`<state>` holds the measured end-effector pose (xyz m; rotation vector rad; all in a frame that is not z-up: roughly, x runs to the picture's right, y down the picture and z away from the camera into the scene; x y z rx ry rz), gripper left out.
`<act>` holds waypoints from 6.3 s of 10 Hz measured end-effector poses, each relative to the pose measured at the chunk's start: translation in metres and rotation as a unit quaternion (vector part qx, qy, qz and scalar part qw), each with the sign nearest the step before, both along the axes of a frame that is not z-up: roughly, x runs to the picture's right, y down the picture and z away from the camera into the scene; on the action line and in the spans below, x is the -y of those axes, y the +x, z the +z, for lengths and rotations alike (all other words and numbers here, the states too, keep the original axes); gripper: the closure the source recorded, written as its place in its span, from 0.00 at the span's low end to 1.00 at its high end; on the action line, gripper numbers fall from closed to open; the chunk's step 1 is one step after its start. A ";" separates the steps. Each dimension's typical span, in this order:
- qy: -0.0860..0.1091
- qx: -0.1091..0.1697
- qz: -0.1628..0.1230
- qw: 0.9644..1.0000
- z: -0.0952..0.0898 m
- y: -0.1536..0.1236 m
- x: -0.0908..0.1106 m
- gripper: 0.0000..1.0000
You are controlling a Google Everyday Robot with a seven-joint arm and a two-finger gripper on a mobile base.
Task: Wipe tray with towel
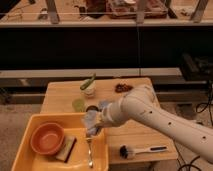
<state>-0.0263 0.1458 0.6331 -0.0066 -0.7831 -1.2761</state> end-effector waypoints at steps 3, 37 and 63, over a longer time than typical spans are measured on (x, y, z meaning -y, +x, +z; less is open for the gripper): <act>0.002 0.017 -0.059 0.998 -0.001 -0.035 -0.011 0.90; -0.044 -0.012 -0.192 0.980 0.040 -0.129 -0.125 0.90; -0.048 -0.025 -0.169 0.984 0.035 -0.122 -0.119 0.90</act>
